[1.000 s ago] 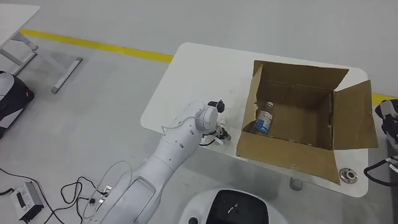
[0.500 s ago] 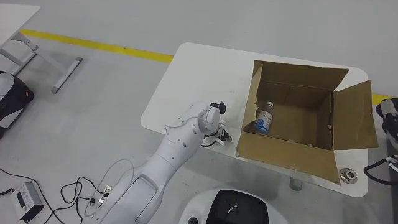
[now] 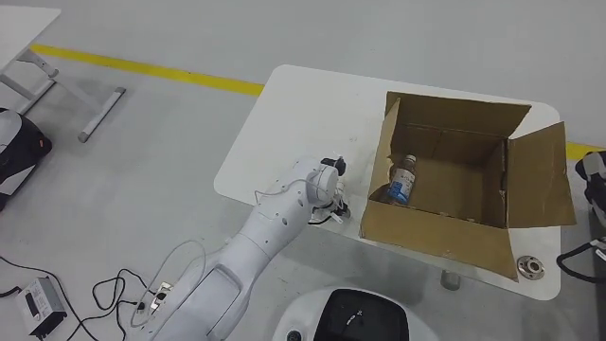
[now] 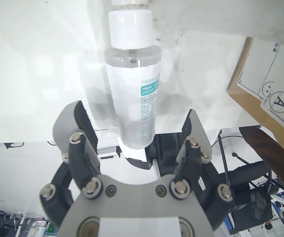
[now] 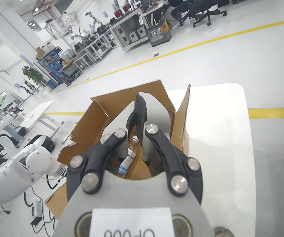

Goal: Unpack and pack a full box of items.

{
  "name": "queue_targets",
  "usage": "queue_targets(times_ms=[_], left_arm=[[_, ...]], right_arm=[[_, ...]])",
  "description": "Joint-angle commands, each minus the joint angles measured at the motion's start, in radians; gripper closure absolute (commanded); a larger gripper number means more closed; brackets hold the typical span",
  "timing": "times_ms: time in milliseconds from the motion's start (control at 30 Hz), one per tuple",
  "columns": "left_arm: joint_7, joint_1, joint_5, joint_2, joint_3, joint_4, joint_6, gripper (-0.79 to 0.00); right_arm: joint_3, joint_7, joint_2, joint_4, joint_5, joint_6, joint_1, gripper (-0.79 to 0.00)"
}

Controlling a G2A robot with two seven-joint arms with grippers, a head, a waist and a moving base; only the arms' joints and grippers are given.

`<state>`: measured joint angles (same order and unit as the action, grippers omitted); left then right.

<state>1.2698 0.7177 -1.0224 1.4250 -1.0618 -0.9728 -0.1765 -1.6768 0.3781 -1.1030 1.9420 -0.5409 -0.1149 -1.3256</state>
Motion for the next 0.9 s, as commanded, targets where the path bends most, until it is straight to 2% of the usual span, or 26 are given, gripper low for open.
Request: queue_targets(times_ms=[0,100,200,333,367,433,467,500,700,867], left_arm=[[-0.003,-0.002,-0.007,0.0,0.003,0.001,0.001,-0.625],[-0.005,-0.003,-0.012,0.0,0.008,0.003,-0.004,-0.548],[-0.008,-0.004,-0.009,0.001,0.009,0.005,-0.003,-0.366],[-0.008,-0.009,-0.005,0.001,0.01,0.017,-0.001,-0.323],[-0.008,-0.01,-0.003,0.002,0.011,0.019,-0.002,-0.271],[-0.009,-0.014,-0.006,0.003,0.014,0.024,-0.001,-0.237],[-0.011,-0.015,-0.007,0.003,0.016,0.024,-0.001,-0.102],[-0.01,-0.017,-0.006,0.003,0.017,0.024,-0.002,0.0],[0.009,-0.02,-0.01,-0.004,-0.003,-0.032,-0.011,0.0],[0.046,-0.002,-0.052,-0.03,-0.086,-0.215,-0.073,0.0]], right_arm=[[-0.001,-0.003,0.0,0.001,0.002,-0.001,-0.002,0.0],[-0.001,-0.003,0.0,0.001,0.005,0.001,-0.003,0.0],[-0.005,-0.004,0.0,-0.001,0.006,0.002,-0.004,0.0],[-0.007,-0.003,0.0,0.0,0.007,0.002,-0.005,0.0],[-0.008,-0.003,0.0,0.0,0.009,0.001,-0.005,0.0],[-0.01,-0.004,0.001,0.0,0.011,0.003,-0.005,0.0],[-0.01,-0.003,0.001,0.0,0.011,0.003,-0.005,0.0],[-0.011,-0.004,0.001,-0.001,0.011,0.004,-0.005,0.0],[-0.008,0.001,0.001,-0.005,0.013,0.007,-0.001,0.0],[-0.002,0.0,0.001,-0.009,0.014,0.011,0.005,0.0]])
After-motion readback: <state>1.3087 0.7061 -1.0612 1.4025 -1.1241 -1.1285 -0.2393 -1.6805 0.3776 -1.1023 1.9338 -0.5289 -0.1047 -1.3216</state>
